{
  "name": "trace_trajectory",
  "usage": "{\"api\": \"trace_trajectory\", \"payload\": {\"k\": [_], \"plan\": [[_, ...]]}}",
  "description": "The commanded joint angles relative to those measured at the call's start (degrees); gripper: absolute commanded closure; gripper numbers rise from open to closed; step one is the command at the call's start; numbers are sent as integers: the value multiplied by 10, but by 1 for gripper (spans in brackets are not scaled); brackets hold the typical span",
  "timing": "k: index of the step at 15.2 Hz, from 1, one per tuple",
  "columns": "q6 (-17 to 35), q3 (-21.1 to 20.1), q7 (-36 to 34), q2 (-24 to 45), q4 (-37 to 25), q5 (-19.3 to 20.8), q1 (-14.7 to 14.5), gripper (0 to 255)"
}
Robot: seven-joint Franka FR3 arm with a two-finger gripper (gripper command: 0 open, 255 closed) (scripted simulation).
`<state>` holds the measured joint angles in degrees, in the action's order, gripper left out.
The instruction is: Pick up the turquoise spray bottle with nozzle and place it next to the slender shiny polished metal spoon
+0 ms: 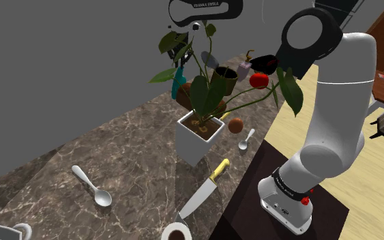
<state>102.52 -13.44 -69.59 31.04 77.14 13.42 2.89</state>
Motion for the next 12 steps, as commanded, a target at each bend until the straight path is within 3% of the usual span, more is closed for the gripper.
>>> {"api": "trace_trajectory", "payload": {"k": [1,12], "plan": [[-7,0,1,-1,-6,0,0,255],[-90,-2,12,-3,-87,-3,-7,255]]}}
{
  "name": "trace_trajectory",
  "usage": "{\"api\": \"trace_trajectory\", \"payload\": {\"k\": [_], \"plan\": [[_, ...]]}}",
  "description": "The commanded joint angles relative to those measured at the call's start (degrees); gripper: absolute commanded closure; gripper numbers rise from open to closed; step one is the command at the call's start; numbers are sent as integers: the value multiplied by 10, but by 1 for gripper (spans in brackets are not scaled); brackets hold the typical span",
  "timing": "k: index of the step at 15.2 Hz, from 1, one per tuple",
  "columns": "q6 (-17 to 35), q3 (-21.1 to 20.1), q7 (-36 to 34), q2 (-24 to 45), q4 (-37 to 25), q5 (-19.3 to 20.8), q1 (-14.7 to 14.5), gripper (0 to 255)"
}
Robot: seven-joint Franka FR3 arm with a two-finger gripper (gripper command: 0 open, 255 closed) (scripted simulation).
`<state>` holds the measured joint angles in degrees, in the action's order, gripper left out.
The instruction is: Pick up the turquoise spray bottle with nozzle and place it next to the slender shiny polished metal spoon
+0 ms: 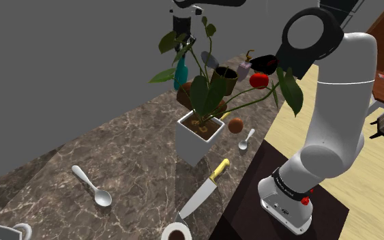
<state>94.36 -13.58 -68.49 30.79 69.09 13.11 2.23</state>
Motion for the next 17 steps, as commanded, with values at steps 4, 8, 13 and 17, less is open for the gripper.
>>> {"api": "trace_trajectory", "payload": {"k": [4,8,13,17], "plan": [[-42,0,6,4,-46,0,-4,255],[-16,-11,-25,-49,36,-8,-14,255],[12,-30,-76,-117,137,-22,-35,255],[26,-48,-117,-158,196,-33,-56,255]]}}
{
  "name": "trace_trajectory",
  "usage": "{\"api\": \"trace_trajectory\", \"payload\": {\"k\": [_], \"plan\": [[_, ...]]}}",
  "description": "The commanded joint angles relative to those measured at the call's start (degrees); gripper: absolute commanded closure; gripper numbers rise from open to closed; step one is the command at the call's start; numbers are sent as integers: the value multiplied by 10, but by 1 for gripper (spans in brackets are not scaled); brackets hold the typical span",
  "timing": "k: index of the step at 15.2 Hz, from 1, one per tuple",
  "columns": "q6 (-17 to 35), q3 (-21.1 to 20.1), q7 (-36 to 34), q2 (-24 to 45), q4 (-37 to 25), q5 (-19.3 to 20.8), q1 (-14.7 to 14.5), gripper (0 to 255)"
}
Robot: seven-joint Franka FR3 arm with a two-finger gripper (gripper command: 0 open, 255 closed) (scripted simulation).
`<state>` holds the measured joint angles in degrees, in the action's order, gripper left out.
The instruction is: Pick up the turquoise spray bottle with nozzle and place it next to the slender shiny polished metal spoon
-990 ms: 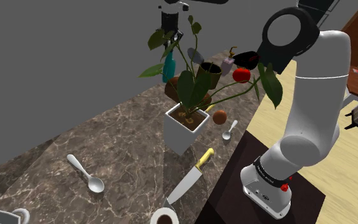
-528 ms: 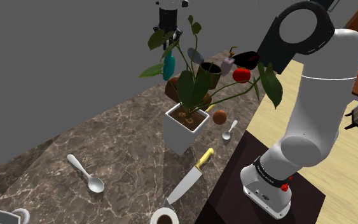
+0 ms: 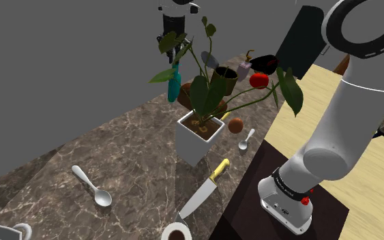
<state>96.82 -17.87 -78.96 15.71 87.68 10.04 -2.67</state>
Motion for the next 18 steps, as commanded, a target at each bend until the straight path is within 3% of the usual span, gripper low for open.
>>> {"api": "trace_trajectory", "payload": {"k": [1,9,18], "plan": [[4,-9,-23,-16,22,-5,-12,255],[14,-49,-111,-68,90,-25,-60,255],[11,-99,-222,-84,111,-39,-123,255]]}}
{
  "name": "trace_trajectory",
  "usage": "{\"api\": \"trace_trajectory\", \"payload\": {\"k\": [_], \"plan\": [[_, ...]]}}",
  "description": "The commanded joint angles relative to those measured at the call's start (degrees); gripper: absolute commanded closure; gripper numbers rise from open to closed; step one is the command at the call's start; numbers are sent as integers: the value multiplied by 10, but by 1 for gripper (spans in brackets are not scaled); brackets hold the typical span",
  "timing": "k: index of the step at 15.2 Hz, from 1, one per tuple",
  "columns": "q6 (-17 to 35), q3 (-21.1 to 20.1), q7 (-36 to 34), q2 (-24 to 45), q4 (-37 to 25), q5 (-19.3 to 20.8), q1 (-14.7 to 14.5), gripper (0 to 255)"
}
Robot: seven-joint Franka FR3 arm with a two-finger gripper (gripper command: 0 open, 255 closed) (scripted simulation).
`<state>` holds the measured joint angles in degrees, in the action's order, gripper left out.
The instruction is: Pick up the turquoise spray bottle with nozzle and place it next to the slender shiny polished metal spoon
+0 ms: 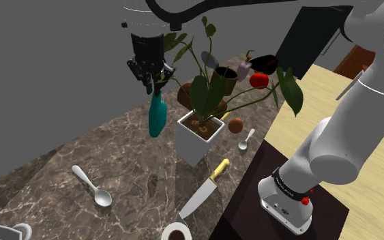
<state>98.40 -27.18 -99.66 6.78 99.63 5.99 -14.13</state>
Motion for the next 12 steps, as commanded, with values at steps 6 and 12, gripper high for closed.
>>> {"api": "trace_trajectory", "payload": {"k": [6,12], "plan": [[-4,-35,-86,20,-16,3,-50,255],[40,-34,-90,26,23,7,-49,255]]}}
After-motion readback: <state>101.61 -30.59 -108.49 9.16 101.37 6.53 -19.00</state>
